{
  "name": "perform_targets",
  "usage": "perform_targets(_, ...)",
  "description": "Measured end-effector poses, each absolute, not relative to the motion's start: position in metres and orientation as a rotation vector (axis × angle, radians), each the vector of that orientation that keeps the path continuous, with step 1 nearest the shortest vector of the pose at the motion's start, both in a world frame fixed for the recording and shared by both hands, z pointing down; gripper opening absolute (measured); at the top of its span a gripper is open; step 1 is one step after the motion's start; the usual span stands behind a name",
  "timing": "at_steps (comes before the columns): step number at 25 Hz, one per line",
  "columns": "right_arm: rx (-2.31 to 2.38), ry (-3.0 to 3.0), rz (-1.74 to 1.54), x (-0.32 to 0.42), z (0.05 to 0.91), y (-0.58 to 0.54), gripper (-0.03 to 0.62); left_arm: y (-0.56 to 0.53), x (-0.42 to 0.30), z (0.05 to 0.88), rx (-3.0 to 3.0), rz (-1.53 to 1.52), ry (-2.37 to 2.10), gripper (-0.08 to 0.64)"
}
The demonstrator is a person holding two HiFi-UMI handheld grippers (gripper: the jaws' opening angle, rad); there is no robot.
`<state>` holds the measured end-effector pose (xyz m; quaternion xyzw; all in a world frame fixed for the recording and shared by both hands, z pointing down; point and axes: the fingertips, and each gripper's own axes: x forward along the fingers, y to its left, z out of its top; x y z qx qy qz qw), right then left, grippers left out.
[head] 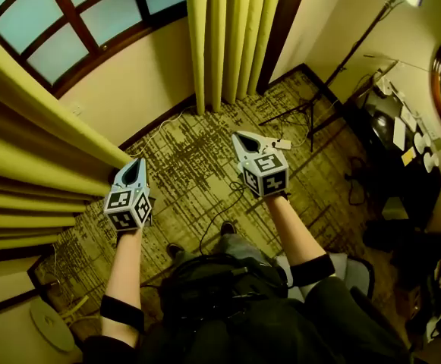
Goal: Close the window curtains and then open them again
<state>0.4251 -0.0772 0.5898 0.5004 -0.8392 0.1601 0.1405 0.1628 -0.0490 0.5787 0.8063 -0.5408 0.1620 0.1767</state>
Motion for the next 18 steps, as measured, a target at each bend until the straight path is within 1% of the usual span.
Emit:
perform_targets(6, 1.537, -2.383, 0.511, 0.476, 0.602, -0.068, 0.000, -0.065, 0.231, 0.587, 2.383, 0.496, -1.387, 0.000)
perform_targets(12, 1.562, -2.414, 0.507, 0.505, 0.596, -0.071, 0.000, -0.081, 0.267, 0.580, 2.422, 0.489, -1.377, 0.000)
perform_targets(18, 1.548, -2.469, 0.451, 0.520, 0.568, -0.081, 0.000, -0.096, 0.302, 0.556, 2.455, 0.462, -1.399, 0.000)
